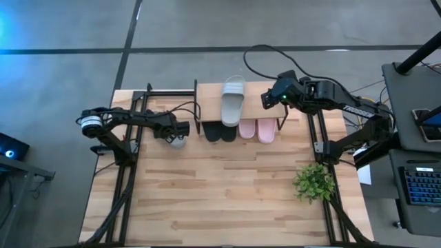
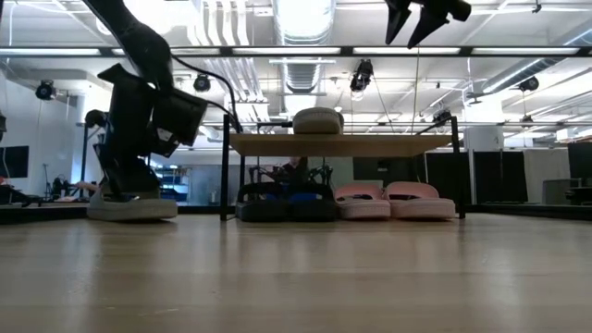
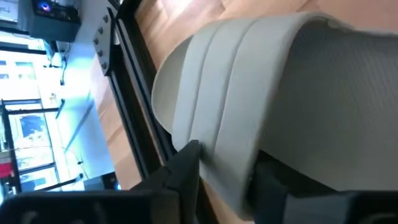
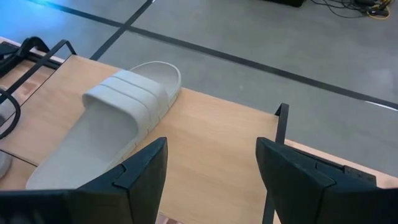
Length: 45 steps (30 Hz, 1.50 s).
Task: Pick and place slides into the shelf
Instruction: Put the gray slide on the shelf
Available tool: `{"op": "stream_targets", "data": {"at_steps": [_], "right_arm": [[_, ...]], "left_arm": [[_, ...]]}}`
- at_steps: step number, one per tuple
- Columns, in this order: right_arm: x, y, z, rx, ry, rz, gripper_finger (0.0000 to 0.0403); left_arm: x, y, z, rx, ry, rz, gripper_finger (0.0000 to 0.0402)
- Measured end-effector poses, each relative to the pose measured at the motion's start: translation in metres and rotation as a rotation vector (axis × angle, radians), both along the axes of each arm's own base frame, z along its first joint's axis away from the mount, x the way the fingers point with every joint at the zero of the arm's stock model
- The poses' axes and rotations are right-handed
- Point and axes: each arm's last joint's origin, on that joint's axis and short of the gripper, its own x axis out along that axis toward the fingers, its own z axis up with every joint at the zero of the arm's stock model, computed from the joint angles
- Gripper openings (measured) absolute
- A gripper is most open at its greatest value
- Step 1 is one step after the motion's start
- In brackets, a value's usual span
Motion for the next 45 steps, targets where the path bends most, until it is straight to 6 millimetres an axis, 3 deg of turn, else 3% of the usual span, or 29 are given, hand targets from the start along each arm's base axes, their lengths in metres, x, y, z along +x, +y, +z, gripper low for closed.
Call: {"op": "stream_targets", "data": {"at_steps": [7,13,17,22,28,32,35,38,45], "right_arm": [[0.001,0.0,-0.001,0.0,0.004,0.0,0.0237],[0.001,0.0,-0.001,-0.001,0.007,0.0,0.0237],[0.0,0.0,-0.001,-0.002,0.008,0.0,0.0237],[0.0,0.0,-0.001,-0.001,0.01,-0.001,0.0237],[0.001,0.001,-0.002,0.073,-0.008,0.053,0.0237],[0.002,0.008,-0.006,0.229,-0.018,0.151,0.0237],[-0.002,0.018,-0.011,0.377,0.009,0.188,0.0237],[-0.005,0.032,-0.015,0.487,0.035,0.19,0.0237],[-0.004,0.076,-0.017,0.589,-0.018,0.17,0.0237]], "left_arm": [[0.0,0.003,-0.005,0.024,-0.035,0.002,0.0015],[0.003,0.002,0.006,0.002,-0.062,-0.031,0.0002],[0.001,-0.006,0.037,-0.004,-0.111,-0.057,0.0001],[-0.007,-0.022,0.092,0.004,-0.271,-0.137,0.0001],[-0.011,-0.063,0.154,-0.029,-0.502,-0.527,0.0],[-0.011,-0.093,0.175,-0.147,-0.665,-0.775,0.0],[-0.005,-0.11,0.176,-0.194,-0.71,-0.89,0.0],[0.008,-0.118,0.164,-0.188,-0.64,-1.017,0.0],[0.075,-0.128,0.119,-0.095,-0.47,-1.139,0.0]]}}
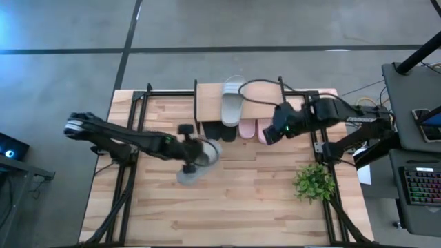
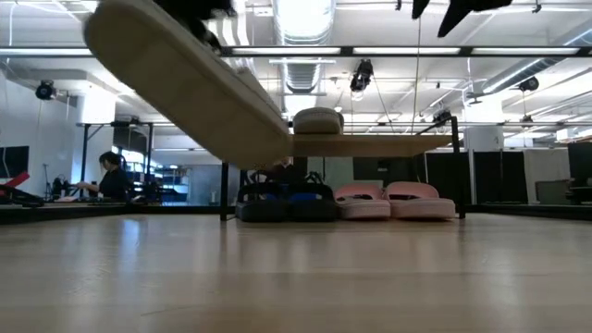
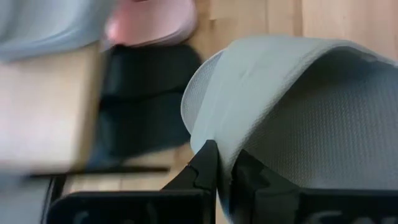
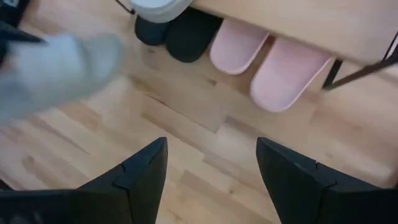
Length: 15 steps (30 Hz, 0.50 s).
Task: Pick and place slides into the shelf
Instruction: Put the gray slide on the shelf
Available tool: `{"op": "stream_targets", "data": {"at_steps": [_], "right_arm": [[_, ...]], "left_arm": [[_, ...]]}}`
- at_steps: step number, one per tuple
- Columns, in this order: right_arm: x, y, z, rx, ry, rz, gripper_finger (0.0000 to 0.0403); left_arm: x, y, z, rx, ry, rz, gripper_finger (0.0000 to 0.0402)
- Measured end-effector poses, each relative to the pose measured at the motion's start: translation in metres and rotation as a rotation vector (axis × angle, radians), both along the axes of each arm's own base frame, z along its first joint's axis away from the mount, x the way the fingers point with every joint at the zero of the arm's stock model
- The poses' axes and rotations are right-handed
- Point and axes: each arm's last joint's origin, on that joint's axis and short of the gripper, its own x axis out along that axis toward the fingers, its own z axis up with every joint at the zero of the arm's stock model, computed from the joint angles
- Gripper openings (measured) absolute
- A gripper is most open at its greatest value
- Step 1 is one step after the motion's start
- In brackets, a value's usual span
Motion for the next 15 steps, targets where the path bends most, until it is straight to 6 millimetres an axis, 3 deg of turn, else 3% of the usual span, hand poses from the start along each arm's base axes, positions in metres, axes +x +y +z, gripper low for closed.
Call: {"op": "stream_targets", "data": {"at_steps": [8,15], "right_arm": [[-0.001,0.051,-0.011,-0.022,0.008,-0.113,0.0237],[0.017,0.08,-0.039,-0.011,0.154,-0.116,0.0237]], "left_arm": [[0.065,-0.013,-0.055,0.062,0.039,-0.003,0.0],[0.098,-0.023,-0.065,0.118,-0.002,-0.008,0.0016]]}}
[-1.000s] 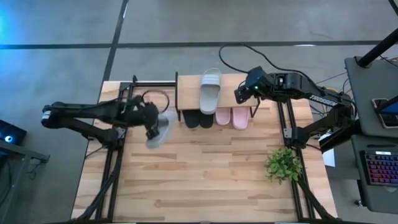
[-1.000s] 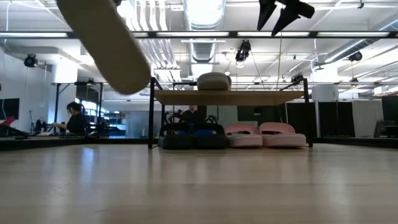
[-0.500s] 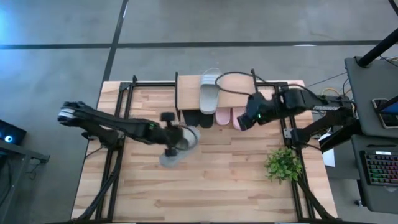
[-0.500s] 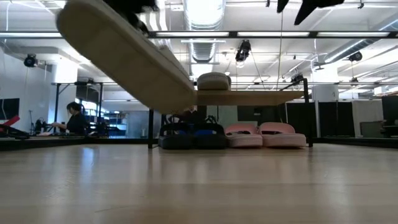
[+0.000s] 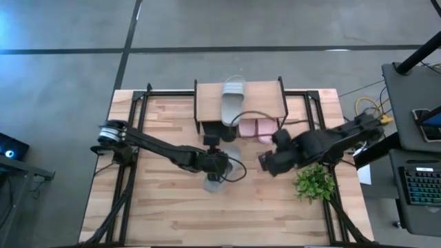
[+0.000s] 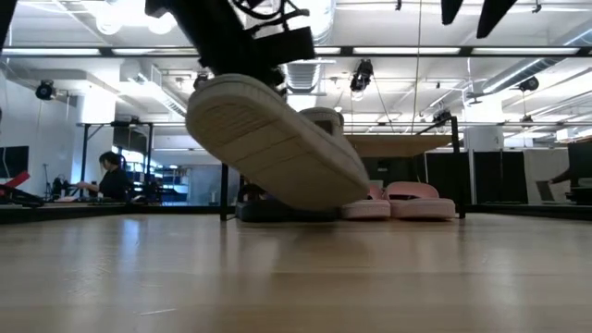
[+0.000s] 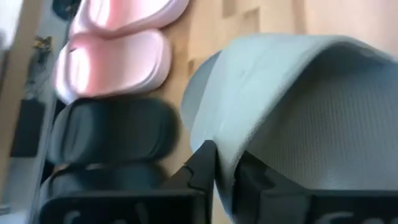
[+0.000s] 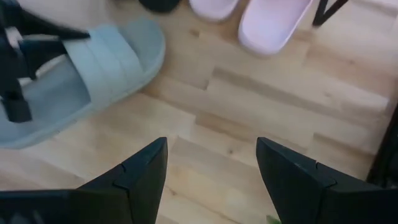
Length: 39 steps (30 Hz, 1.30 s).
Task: Pick and place slides into the shelf
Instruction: Put the gray slide on the shelf
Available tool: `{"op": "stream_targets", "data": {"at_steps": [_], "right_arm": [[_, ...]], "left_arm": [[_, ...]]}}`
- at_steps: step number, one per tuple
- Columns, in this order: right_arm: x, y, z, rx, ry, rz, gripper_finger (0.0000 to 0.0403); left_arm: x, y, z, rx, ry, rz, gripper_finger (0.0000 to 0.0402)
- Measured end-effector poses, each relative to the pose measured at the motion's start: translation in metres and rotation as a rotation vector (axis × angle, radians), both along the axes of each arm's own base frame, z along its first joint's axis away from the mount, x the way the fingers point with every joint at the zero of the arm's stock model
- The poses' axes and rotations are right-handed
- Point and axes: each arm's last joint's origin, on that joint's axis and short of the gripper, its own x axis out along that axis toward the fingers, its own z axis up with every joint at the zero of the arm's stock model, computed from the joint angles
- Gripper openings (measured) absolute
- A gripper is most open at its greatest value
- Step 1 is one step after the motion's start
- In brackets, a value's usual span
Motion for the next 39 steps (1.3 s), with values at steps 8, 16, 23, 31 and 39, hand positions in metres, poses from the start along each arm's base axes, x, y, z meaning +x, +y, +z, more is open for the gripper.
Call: {"op": "stream_targets", "data": {"at_steps": [8,16,23,31,39], "right_arm": [[0.028,0.03,-0.028,-0.026,0.098,0.107,0.0238],[0.035,0.042,-0.035,-0.036,0.119,0.154,0.0238],[0.042,0.045,-0.028,-0.034,0.003,0.196,0.0238],[0.08,0.062,-0.062,-0.164,-0.018,0.422,0.0238],[0.099,0.067,-0.091,-0.22,0.028,0.455,0.0238]], "left_arm": [[0.012,-0.006,0.004,-0.117,-0.039,-0.07,0.0132],[-0.008,-0.006,0.012,-0.211,0.083,-0.14,0.0238],[-0.045,-0.002,0.026,-0.276,0.277,-0.146,0.0251],[-0.128,0.005,0.059,-0.127,0.131,0.018,0.0251],[-0.214,0.003,0.075,-0.438,-0.209,0.15,0.0251]]}}
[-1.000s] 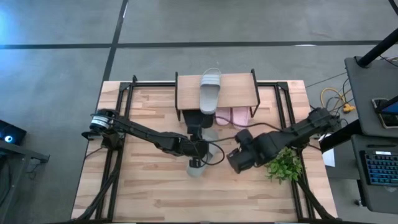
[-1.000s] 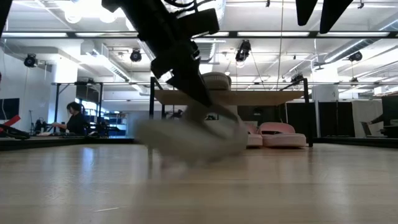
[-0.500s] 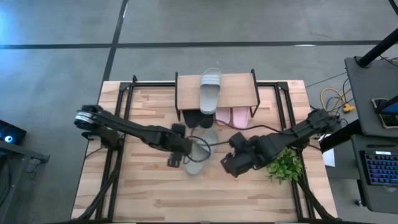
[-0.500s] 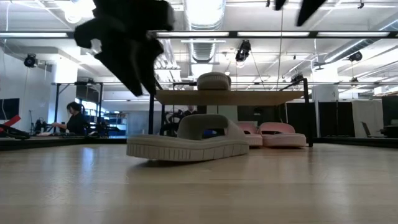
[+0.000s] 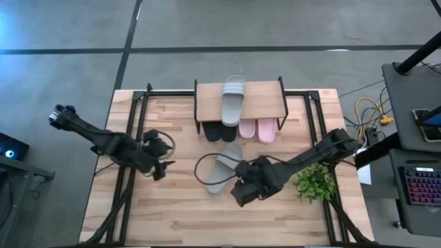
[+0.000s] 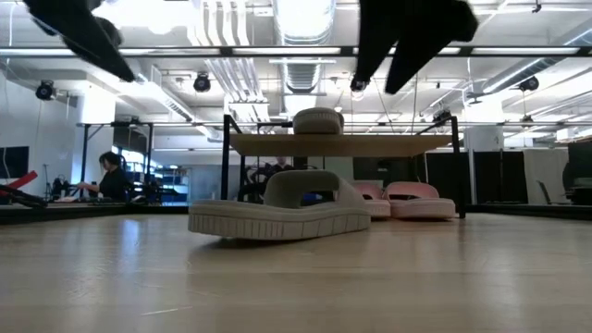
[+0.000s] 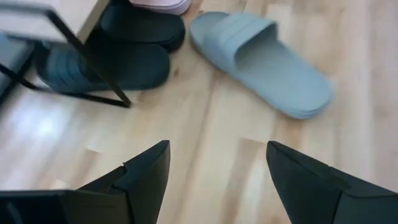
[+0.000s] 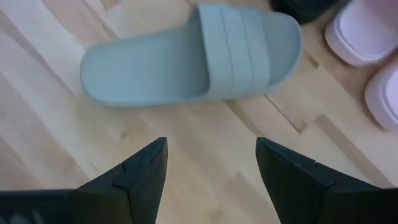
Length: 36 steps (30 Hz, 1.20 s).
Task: Pick and place slides into the shelf
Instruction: Put the gray slide on the shelf
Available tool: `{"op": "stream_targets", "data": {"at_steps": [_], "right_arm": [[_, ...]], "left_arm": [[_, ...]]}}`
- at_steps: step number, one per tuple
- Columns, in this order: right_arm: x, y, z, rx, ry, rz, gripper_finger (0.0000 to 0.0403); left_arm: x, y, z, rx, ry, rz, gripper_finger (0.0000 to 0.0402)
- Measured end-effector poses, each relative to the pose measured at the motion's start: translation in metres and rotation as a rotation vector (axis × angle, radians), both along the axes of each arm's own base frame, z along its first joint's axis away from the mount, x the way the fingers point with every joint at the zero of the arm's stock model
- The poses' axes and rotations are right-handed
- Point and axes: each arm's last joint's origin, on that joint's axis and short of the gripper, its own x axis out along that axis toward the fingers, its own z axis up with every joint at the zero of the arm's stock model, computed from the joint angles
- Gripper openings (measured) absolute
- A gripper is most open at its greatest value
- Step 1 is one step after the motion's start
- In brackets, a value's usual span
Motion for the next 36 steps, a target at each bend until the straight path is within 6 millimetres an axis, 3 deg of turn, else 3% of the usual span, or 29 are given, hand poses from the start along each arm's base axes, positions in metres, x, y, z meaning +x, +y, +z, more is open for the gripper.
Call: {"op": "stream_targets", "data": {"at_steps": [5,12,26,36], "right_arm": [[0.021,-0.003,-0.028,-0.059,0.012,0.008,0.0238],[0.042,-0.01,-0.067,-0.099,0.071,-0.038,0.0238],[0.052,-0.02,-0.068,-0.249,0.007,-0.048,0.0238],[0.075,-0.042,-0.088,-0.271,0.03,0.046,0.0237]], "left_arm": [[-0.028,0.007,-0.002,-0.127,-0.099,0.03,0.0251],[-0.039,0.013,0.003,-0.179,-0.156,0.047,0.0251],[-0.025,0.005,-0.013,-0.084,-0.005,0.048,0.0251],[-0.016,0.0,-0.021,-0.03,0.059,0.03,0.0251]]}}
